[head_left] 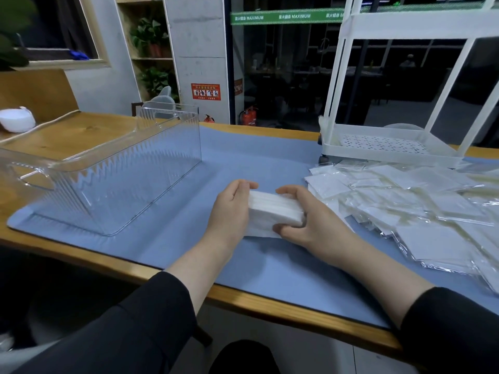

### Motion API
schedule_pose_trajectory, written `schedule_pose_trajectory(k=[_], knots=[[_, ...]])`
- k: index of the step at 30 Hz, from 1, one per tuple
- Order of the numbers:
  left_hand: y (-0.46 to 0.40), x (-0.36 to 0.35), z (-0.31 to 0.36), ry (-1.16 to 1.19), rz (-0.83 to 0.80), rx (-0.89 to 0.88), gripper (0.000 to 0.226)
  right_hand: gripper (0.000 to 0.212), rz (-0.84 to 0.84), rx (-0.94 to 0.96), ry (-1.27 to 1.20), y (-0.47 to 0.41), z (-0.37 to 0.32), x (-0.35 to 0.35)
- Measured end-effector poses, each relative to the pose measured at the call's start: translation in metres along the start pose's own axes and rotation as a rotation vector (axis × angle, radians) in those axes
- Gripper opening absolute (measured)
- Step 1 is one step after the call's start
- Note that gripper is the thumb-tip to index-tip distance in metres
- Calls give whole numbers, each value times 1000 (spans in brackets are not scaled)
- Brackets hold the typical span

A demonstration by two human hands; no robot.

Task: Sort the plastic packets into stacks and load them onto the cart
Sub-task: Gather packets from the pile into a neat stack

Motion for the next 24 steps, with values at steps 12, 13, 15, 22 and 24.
schedule_pose_trajectory(k=[12,13,15,22,24], knots=[[5,-3,2,107,-34,43,61,49,60,-20,-55,3,0,8],[4,-2,2,159,-48,62,63,47,79,-19,-70,3,0,11],[1,0,4,238,-115,65,67,45,136,-33,-117,2,0,22],[-7,-32,15,139,-460,18,53,47,210,-83,-323,7,5,61],[-10,-44,19,150,-475,11,50,47,218,-115,-334,11,9,73]])
Point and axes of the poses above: each hand's wrist, its own y-axis away from the middle knuckle, its own x-axis out of the back of the hand, z = x × y, the point moved 8 cm from there along -y, towards the middle knuckle, and after that the axes turned 11 degrees about y, right-handed, at the moved point
